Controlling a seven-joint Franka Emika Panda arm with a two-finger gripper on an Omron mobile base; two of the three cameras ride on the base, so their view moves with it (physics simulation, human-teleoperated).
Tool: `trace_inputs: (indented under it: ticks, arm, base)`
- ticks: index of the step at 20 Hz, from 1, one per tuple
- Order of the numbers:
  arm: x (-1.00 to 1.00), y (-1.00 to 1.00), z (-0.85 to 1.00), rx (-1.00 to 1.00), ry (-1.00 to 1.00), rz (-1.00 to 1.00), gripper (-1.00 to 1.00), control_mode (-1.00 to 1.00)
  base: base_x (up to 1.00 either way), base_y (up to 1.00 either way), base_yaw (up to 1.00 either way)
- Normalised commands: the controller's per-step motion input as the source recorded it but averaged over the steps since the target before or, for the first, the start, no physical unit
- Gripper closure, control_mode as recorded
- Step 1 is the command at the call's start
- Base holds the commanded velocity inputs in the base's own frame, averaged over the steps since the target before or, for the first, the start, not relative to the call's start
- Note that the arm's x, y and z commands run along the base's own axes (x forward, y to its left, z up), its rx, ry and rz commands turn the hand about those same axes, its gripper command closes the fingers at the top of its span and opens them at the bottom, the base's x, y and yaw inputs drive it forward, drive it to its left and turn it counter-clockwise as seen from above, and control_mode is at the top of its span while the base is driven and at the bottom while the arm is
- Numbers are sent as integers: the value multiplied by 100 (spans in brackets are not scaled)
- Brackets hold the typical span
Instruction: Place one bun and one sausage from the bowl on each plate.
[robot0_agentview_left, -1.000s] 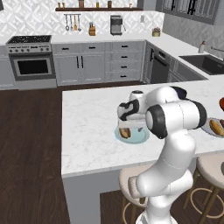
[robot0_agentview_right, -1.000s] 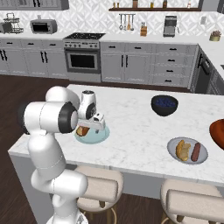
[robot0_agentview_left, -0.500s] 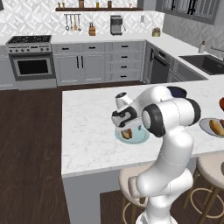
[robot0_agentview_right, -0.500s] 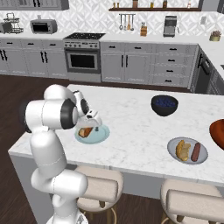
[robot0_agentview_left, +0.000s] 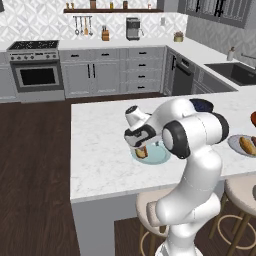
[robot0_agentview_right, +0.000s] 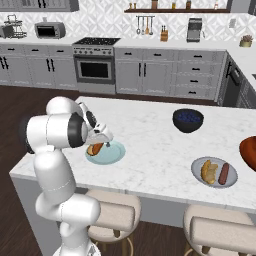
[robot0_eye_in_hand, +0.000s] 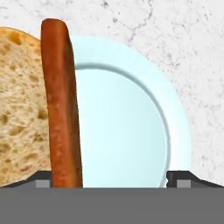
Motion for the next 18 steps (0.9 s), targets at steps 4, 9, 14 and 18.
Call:
trace_inputs:
  ticks: [4,9,14,18]
  arm:
    - [-10,2,1,-4,0,0,-100,-100]
    - [-15,-4,-10,-4,-4,0,-100,-100]
    - [1,14,-26,-12,0,0,-100,-100]
    - [7,32,-25,-7,-2,0,-100,-100]
  base:
    - [0,0,0]
    - [0,0,0]
    - [0,0,0]
    - [0,0,0]
